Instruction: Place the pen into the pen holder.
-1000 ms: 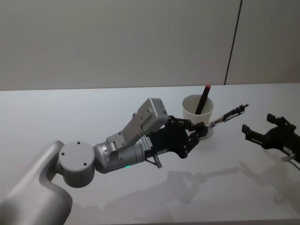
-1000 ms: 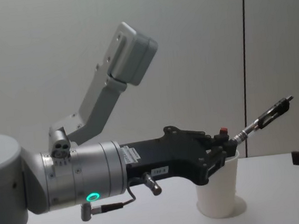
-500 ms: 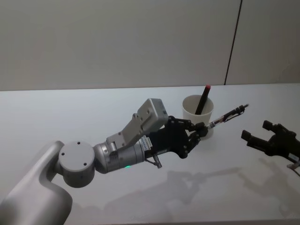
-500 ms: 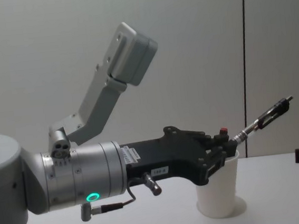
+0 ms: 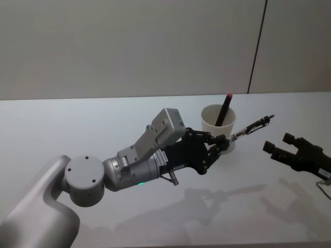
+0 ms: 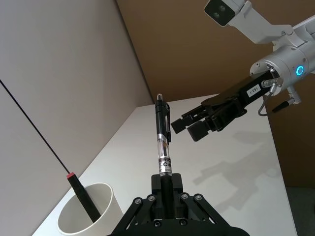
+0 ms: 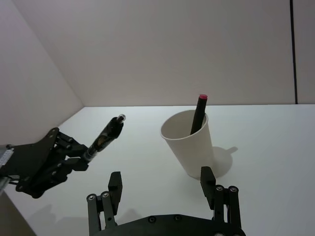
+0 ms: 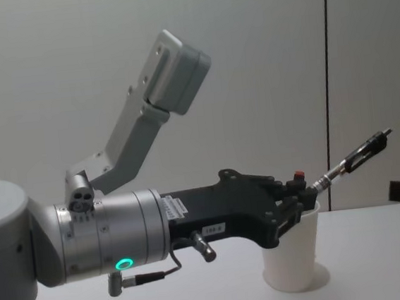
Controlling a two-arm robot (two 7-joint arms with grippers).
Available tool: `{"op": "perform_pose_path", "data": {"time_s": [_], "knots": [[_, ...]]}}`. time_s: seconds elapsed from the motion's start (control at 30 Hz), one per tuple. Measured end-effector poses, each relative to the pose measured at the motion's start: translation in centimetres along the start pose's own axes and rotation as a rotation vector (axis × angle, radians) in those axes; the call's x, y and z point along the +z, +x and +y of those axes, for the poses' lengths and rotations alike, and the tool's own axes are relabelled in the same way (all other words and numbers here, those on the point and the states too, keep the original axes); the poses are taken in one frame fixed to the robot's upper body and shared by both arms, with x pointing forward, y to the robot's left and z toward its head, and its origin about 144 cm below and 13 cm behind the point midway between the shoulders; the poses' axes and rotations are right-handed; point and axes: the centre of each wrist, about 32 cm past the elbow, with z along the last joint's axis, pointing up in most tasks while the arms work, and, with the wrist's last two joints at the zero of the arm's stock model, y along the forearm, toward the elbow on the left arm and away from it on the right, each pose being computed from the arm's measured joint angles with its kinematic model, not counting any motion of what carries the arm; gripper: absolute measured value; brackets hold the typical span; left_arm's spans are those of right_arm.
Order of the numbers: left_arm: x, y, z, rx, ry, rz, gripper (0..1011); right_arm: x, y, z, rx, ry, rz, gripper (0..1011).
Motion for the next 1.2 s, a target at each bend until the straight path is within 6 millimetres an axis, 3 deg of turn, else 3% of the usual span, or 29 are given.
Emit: {"op": "perform_pose_path", "data": {"time_s": [1.2], "knots": [[0.0,0.0,0.0,0.000,0.000,0.000,129,-0.2,-1.5,2.3,0.107,0.069,0.194,1001]]}}
